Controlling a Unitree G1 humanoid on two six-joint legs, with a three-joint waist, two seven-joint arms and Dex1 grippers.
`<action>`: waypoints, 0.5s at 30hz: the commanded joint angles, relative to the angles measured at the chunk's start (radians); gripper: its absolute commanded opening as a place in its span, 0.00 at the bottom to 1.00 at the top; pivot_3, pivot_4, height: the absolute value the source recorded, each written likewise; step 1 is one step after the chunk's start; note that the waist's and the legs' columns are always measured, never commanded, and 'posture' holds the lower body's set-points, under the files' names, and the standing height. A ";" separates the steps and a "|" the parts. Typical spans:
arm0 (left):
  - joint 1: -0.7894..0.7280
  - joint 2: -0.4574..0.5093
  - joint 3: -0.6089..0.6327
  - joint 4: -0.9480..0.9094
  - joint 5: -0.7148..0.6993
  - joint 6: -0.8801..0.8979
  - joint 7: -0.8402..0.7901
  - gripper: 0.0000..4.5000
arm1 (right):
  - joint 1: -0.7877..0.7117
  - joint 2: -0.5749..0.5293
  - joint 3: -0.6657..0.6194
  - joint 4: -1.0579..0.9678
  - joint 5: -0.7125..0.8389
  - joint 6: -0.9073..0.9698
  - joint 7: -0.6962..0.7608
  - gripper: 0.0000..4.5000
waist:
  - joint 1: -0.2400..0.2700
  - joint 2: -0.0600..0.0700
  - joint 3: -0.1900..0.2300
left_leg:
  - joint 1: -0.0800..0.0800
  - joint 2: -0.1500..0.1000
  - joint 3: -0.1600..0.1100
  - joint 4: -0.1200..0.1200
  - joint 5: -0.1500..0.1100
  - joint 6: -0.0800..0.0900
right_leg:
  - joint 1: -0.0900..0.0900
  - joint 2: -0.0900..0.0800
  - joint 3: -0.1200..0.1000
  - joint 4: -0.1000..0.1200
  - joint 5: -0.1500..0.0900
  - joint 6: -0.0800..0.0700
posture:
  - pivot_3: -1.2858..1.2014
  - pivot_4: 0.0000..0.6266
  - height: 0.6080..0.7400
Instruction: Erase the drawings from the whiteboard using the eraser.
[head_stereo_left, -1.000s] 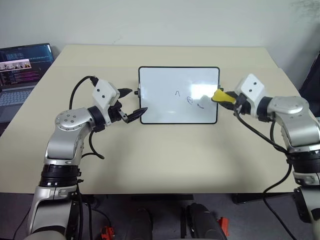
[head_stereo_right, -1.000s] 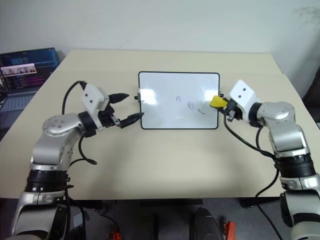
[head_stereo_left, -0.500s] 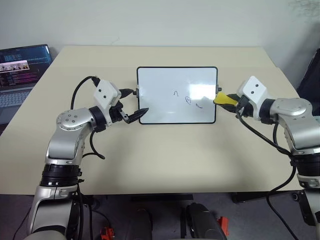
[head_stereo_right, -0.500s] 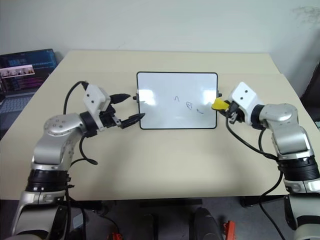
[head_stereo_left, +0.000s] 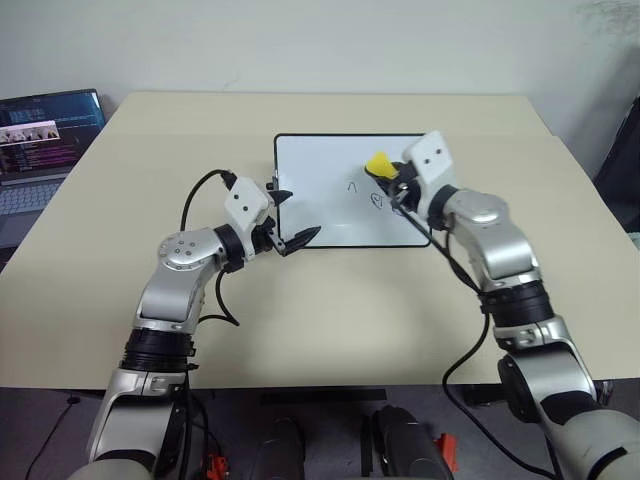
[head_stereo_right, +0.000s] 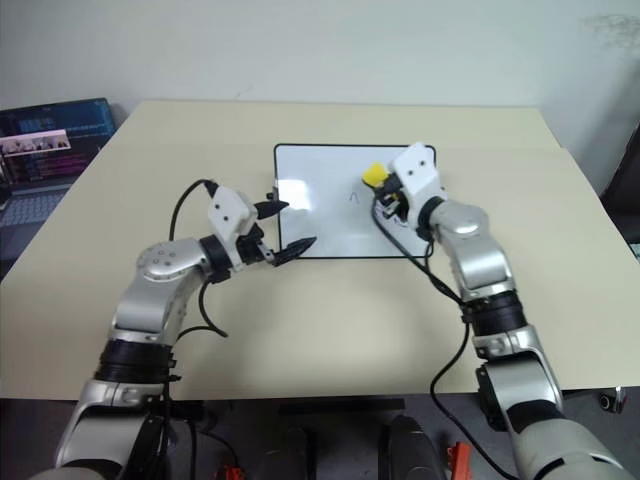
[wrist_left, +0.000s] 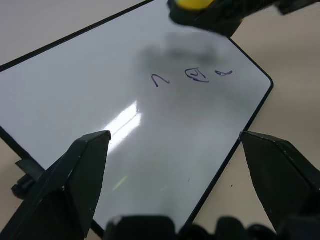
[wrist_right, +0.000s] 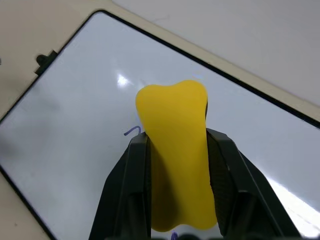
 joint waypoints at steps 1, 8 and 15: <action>-0.016 -0.014 -0.007 -0.024 0.002 -0.026 0.006 1.00 | -0.090 0.032 0.047 0.121 -0.084 -0.070 -0.081 0.26 | 0.000 0.000 0.000 | 0.000 0.000 0.000 0.000 0.000 0.000 | 0.000 0.000 0.000 0.000 0.000 0.000 | 0.52 0.24 1.00; -0.011 -0.022 -0.007 -0.021 0.001 -0.031 0.007 1.00 | -0.227 0.081 0.082 0.402 -0.165 -0.180 -0.176 0.26 | -0.003 0.000 0.000 | 0.000 0.000 0.000 0.000 0.000 0.000 | 0.000 0.000 0.000 0.000 0.000 0.000 | 0.52 0.24 1.00; -0.006 -0.016 0.001 -0.031 -0.003 -0.024 0.008 1.00 | -0.241 0.151 0.145 0.582 -0.220 -0.265 -0.154 0.26 | -0.010 0.000 0.000 | 0.006 0.000 0.001 -0.001 0.000 0.000 | 0.005 0.000 0.001 0.001 0.000 0.000 | 0.52 0.24 1.00</action>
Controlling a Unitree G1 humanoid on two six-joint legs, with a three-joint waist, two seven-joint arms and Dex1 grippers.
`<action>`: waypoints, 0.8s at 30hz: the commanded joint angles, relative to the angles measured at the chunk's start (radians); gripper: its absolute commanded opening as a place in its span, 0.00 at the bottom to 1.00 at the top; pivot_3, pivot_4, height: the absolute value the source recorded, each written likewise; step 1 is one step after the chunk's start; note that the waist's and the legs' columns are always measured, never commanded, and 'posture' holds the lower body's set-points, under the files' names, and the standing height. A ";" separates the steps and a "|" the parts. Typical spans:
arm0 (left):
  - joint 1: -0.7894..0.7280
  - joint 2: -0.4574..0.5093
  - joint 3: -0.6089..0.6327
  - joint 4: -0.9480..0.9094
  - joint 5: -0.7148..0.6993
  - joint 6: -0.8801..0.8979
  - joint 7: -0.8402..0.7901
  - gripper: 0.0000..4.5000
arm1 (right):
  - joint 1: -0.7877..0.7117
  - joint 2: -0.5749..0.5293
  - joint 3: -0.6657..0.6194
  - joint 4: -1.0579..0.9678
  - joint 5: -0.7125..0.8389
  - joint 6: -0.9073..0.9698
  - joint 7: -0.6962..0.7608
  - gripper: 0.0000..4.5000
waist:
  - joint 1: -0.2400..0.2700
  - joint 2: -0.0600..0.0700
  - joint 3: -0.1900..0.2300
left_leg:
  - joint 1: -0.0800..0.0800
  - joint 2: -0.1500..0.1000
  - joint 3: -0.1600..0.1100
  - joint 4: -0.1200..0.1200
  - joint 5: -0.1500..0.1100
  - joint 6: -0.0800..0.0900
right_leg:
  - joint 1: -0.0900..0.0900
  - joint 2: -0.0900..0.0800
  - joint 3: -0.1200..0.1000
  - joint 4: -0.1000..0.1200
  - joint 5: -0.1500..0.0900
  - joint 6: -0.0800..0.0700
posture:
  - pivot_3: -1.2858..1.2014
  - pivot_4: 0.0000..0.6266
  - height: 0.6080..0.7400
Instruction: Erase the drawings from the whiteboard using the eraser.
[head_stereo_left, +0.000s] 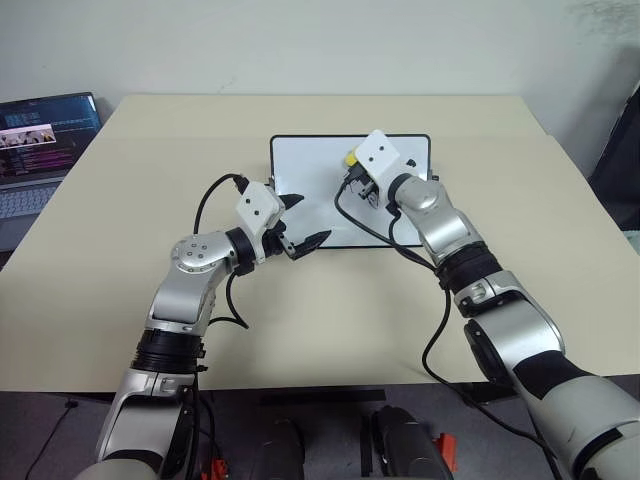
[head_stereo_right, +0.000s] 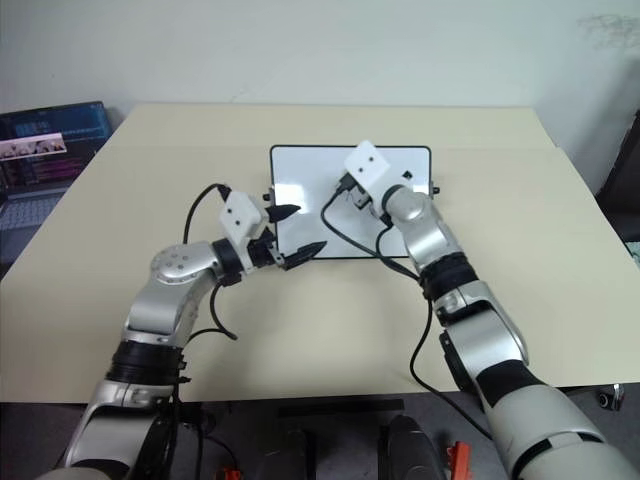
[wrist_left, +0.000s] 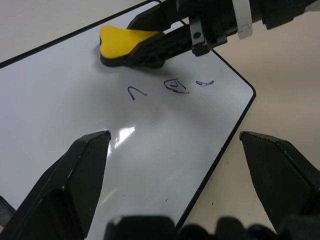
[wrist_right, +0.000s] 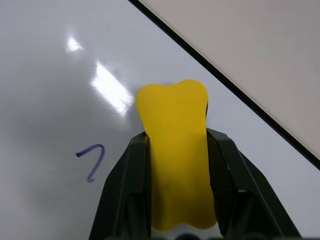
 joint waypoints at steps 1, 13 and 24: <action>-0.006 0.011 0.018 -0.036 -0.005 -0.008 0.009 1.00 | 0.016 0.029 0.042 0.053 -0.026 -0.003 0.054 0.26 | -0.003 0.000 0.000 | 0.001 0.000 0.000 0.000 0.000 0.000 | 0.001 0.000 0.000 0.000 0.000 0.000 | 0.52 0.24 1.00; -0.009 0.019 0.025 -0.035 -0.006 -0.006 0.012 1.00 | 0.093 0.048 -0.001 0.016 0.026 0.077 0.169 0.26 | -0.004 -0.001 -0.001 | 0.003 0.000 -0.001 0.002 0.001 0.001 | 0.002 0.001 0.000 0.002 -0.001 0.005 | 0.52 0.24 1.00; -0.021 0.012 0.015 -0.026 -0.005 -0.006 0.011 1.00 | 0.043 -0.088 -0.049 0.103 0.013 0.073 0.051 0.25 | 0.013 -0.002 -0.002 | 0.002 -0.001 -0.002 0.003 0.005 0.004 | 0.005 0.001 0.000 0.000 0.000 0.005 | 0.52 0.24 1.00</action>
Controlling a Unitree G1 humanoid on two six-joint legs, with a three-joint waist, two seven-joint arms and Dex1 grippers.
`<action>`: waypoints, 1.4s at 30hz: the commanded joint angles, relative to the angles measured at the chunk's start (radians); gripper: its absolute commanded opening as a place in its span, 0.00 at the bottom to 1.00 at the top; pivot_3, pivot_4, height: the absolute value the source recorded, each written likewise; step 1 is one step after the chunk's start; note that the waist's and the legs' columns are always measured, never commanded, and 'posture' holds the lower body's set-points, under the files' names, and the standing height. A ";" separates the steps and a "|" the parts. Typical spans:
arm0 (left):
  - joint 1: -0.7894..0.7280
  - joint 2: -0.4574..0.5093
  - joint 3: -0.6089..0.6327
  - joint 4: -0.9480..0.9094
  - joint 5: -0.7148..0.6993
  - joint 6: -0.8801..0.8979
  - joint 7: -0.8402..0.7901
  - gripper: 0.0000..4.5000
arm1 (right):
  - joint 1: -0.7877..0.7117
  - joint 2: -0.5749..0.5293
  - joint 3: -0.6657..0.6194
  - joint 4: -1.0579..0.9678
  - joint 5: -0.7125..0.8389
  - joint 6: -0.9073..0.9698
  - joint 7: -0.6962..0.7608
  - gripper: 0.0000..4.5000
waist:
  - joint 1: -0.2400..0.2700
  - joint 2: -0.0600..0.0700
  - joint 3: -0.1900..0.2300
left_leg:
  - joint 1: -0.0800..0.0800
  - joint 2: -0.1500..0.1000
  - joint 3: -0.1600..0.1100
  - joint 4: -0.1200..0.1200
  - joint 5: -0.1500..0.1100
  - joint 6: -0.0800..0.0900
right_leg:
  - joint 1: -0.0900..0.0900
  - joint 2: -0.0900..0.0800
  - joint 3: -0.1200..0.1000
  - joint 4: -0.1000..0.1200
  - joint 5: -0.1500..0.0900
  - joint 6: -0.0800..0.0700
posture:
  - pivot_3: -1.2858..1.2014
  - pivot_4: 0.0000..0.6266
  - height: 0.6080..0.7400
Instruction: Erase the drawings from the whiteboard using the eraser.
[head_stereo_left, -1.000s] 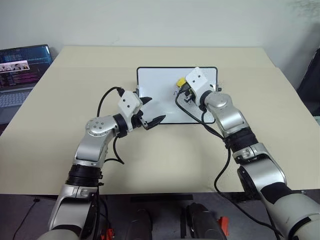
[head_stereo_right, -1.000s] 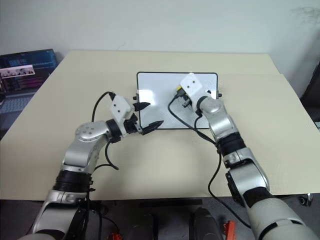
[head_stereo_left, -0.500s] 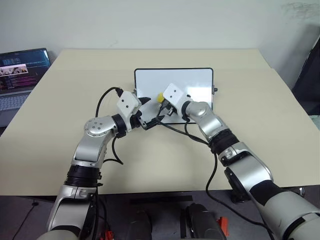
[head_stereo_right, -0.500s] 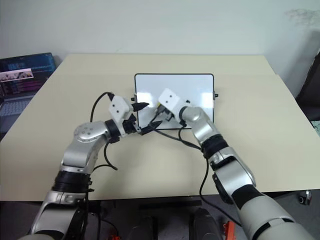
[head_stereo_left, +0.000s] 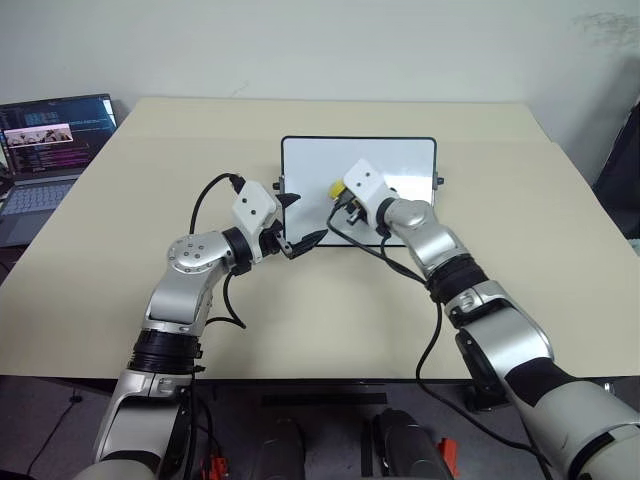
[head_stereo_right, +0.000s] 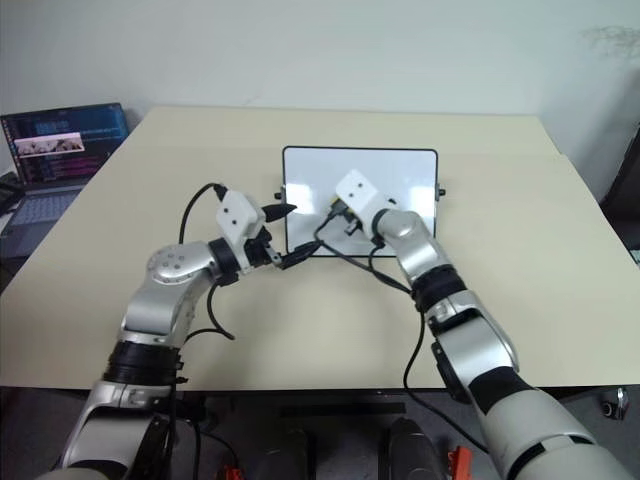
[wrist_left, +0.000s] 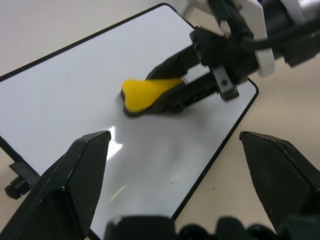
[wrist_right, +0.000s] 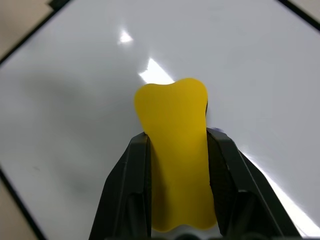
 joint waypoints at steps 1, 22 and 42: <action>-0.026 0.002 0.009 -0.023 -0.005 -0.008 0.002 1.00 | 0.002 -0.087 -0.031 0.076 -0.036 0.038 -0.072 0.25 | 0.000 0.000 0.000 | 0.000 0.000 0.000 0.000 0.000 0.000 | 0.000 0.000 0.000 0.000 0.000 0.000 | 0.52 0.24 1.00; -0.033 0.008 0.010 -0.022 -0.006 -0.002 -0.010 1.00 | 0.170 -0.024 0.135 -0.196 -0.083 0.096 0.133 0.25 | -0.030 -0.002 -0.004 | 0.001 0.001 0.000 -0.001 0.002 0.000 | -0.001 0.001 0.001 0.001 0.000 0.001 | 0.52 0.24 1.00; -0.048 0.083 0.042 -0.066 -0.043 0.050 -0.071 1.00 | 0.209 -0.257 -0.037 -0.719 0.085 0.365 0.360 0.25 | -0.005 -0.001 -0.002 | -0.006 0.000 -0.001 -0.006 0.000 -0.002 | -0.007 0.001 0.000 -0.003 -0.002 0.000 | 0.52 0.24 1.00</action>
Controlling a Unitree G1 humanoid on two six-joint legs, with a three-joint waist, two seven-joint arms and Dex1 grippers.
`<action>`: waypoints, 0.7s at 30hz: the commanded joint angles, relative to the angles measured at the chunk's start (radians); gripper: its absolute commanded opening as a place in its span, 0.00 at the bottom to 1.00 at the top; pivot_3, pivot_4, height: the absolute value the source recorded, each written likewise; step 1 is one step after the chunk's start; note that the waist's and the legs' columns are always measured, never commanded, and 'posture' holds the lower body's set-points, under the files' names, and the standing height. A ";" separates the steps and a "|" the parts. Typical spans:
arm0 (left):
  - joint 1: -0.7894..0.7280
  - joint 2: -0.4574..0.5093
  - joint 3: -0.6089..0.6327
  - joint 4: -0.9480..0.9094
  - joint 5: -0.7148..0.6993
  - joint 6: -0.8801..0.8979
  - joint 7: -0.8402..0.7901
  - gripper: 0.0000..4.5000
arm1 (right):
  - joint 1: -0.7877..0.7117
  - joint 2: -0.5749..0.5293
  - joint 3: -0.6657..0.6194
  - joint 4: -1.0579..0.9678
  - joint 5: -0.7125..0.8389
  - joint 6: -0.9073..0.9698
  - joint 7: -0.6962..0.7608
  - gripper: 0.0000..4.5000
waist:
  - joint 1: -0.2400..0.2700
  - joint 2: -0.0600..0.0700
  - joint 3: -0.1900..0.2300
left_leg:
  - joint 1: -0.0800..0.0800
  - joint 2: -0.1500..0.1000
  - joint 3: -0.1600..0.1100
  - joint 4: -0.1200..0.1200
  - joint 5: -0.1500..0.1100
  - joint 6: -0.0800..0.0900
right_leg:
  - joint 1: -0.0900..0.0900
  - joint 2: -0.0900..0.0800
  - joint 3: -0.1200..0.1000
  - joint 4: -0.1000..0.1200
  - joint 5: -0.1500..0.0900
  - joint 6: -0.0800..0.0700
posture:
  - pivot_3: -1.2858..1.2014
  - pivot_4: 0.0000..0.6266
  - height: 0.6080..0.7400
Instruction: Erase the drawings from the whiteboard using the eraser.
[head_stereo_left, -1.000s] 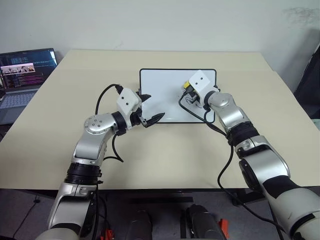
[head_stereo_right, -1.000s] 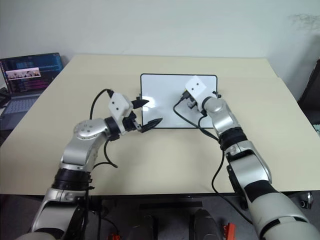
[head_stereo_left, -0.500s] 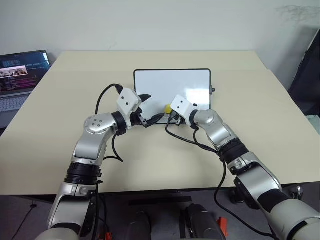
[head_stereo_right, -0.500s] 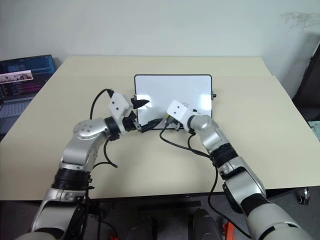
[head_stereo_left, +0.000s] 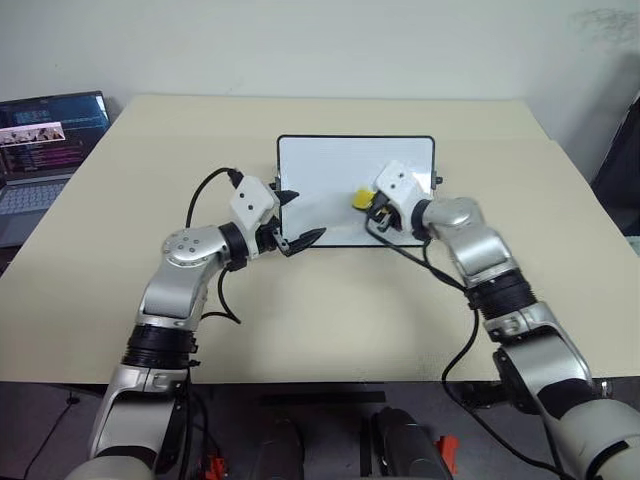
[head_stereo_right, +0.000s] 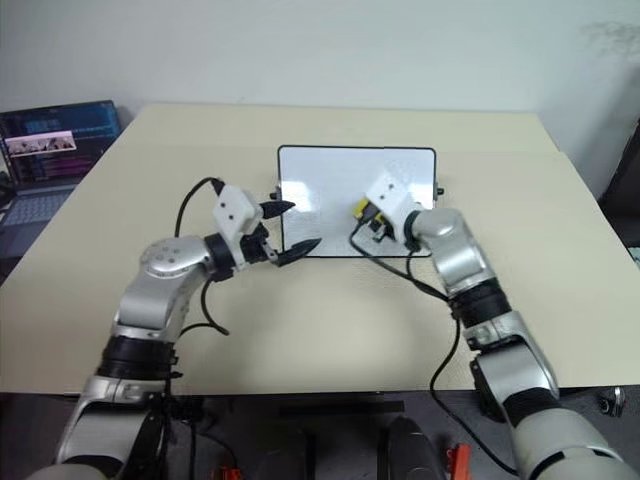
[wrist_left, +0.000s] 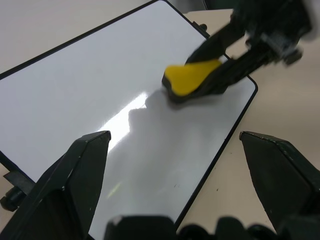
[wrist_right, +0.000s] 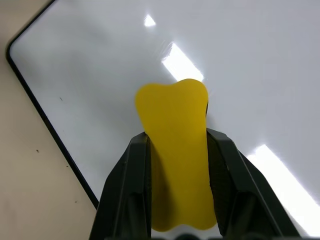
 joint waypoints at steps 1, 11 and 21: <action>-0.019 0.065 0.048 -0.078 -0.045 0.036 -0.046 1.00 | 0.044 -0.111 -0.053 -0.199 0.037 0.073 0.077 0.25 | 0.001 0.000 0.000 | 0.000 0.000 0.000 -0.001 -0.001 -0.001 | 0.000 0.000 -0.001 0.000 -0.001 0.000 | 0.52 0.24 1.00; -0.016 0.197 0.100 -0.084 -0.087 0.081 -0.112 1.00 | 0.141 -0.371 -0.213 -0.301 0.165 0.041 0.202 0.25 | 0.001 0.000 0.002 | -0.003 0.000 0.001 -0.003 -0.008 -0.002 | -0.002 -0.001 -0.002 -0.003 -0.006 -0.005 | 0.52 0.24 1.00; -0.013 0.189 0.092 -0.105 -0.084 0.101 -0.114 1.00 | 0.174 -0.449 -0.199 -0.343 0.196 0.066 0.243 0.25 | 0.000 0.000 0.002 | -0.002 0.000 0.001 -0.003 -0.008 -0.002 | -0.002 -0.001 -0.001 -0.002 -0.007 -0.003 | 0.52 0.24 1.00</action>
